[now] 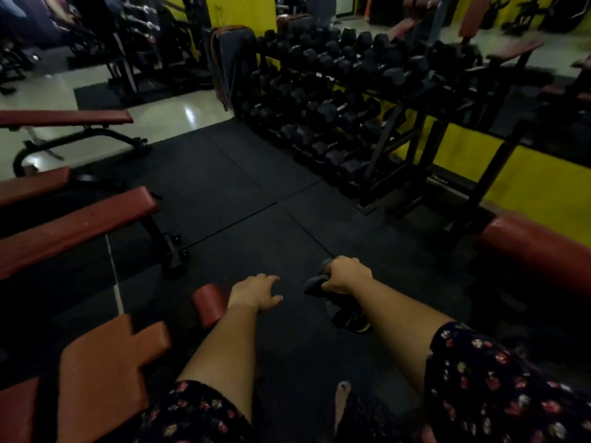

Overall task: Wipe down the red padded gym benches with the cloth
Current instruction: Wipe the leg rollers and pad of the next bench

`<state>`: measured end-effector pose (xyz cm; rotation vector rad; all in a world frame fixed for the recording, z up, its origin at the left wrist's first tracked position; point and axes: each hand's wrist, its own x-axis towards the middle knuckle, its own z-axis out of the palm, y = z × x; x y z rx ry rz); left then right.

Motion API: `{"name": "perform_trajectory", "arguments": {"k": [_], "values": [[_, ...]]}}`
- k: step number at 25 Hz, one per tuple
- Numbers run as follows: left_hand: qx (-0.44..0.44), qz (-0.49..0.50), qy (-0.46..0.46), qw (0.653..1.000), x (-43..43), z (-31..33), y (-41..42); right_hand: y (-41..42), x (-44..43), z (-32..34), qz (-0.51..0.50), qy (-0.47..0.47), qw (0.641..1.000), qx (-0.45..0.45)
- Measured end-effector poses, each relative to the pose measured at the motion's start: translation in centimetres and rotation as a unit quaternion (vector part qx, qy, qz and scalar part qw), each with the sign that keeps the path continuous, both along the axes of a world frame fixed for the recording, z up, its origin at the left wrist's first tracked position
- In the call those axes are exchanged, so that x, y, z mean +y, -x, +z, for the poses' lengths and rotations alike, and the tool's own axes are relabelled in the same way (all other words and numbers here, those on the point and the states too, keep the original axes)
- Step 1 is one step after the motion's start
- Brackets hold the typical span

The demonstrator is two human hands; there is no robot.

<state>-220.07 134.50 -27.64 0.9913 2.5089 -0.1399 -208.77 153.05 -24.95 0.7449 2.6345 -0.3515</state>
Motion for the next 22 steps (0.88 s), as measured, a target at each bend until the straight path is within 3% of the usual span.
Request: {"name": "perform_trajectory", "arguments": {"k": [12,22], "values": [[-0.004,0.028,-0.028,0.999,20.6,2.5,21.0,20.8,22.0,1.5,-0.035,-0.012,0.998,0.052],[-0.003,0.078,-0.027,0.997,26.4,0.8,39.4,40.5,27.9,-0.2,0.045,-0.005,0.999,0.021]]}}
